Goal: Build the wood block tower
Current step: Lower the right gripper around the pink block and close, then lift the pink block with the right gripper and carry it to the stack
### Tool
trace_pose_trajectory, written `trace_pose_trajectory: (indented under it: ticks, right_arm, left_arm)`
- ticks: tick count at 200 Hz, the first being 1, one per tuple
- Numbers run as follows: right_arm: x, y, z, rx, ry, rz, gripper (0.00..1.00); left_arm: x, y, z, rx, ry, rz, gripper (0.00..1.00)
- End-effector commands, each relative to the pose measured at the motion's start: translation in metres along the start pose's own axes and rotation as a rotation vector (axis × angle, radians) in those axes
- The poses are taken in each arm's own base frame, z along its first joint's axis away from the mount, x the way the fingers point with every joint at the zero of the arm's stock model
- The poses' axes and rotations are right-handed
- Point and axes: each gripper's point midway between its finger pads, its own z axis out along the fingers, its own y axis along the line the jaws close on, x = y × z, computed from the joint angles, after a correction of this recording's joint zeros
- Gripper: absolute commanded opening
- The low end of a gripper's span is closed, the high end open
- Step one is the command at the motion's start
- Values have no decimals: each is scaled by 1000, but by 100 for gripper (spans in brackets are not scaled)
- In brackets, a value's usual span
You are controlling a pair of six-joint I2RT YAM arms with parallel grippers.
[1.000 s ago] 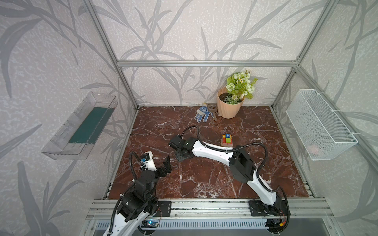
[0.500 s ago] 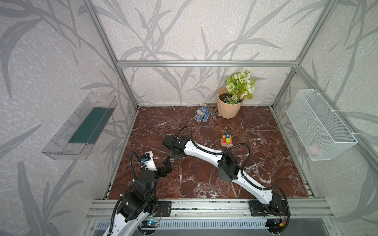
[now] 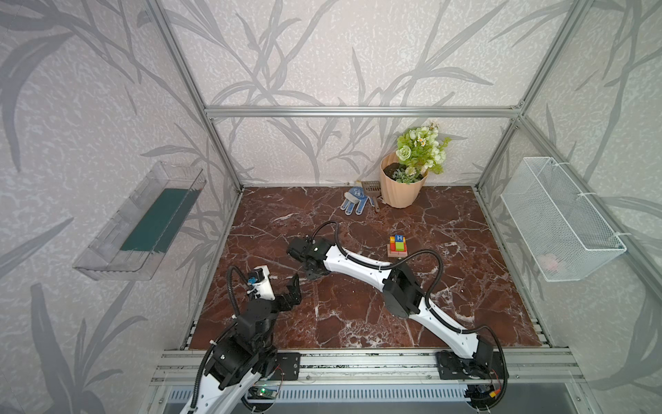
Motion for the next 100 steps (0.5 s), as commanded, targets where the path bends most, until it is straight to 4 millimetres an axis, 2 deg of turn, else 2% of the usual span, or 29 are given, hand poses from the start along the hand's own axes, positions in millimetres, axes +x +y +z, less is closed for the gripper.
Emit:
trace_pose_trajectory:
  ticks: [1, 61, 100]
  right_arm:
    - [17, -14, 3, 41, 69, 13, 31]
    - [11, -6, -12, -16, 48, 14, 21]
    - [6, -10, -41, -44, 19, 14, 13]
  left_arm:
    - [-4, -2, -1, 9, -8, -7, 99]
    - [-4, -3, -2, 11, -10, -7, 99]
    - [-4, -3, -2, 14, -6, -7, 99]
